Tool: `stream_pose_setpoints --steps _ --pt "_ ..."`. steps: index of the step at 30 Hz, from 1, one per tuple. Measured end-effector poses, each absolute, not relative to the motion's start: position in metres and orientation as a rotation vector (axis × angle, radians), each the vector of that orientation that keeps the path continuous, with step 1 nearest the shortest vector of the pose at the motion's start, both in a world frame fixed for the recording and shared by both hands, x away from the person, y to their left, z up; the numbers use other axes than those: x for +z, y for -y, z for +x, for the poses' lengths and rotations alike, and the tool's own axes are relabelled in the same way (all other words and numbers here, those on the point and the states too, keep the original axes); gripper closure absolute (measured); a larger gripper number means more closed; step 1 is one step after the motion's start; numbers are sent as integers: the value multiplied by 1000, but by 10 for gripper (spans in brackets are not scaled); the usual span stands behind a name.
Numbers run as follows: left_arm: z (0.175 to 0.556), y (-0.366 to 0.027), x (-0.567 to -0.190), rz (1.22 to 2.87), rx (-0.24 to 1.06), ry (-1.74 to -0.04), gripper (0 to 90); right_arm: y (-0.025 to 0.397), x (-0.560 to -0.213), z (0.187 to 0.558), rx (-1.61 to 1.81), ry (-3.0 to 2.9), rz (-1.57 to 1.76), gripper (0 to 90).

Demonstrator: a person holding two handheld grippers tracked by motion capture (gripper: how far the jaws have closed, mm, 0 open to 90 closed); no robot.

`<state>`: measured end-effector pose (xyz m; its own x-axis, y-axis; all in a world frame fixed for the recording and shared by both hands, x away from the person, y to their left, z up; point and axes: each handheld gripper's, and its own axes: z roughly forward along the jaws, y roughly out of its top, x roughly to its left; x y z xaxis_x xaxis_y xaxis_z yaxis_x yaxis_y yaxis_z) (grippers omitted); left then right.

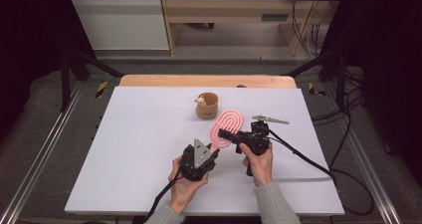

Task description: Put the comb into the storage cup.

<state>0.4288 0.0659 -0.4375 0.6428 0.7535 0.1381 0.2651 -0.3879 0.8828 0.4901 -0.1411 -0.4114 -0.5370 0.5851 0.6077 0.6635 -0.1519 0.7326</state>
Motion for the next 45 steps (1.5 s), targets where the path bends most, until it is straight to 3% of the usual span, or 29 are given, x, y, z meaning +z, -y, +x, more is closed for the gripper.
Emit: stream_pose_setpoints --steps 45 --pt "428 -59 -434 1944 679 -774 692 146 -404 479 -1883 1995 -1430 629"
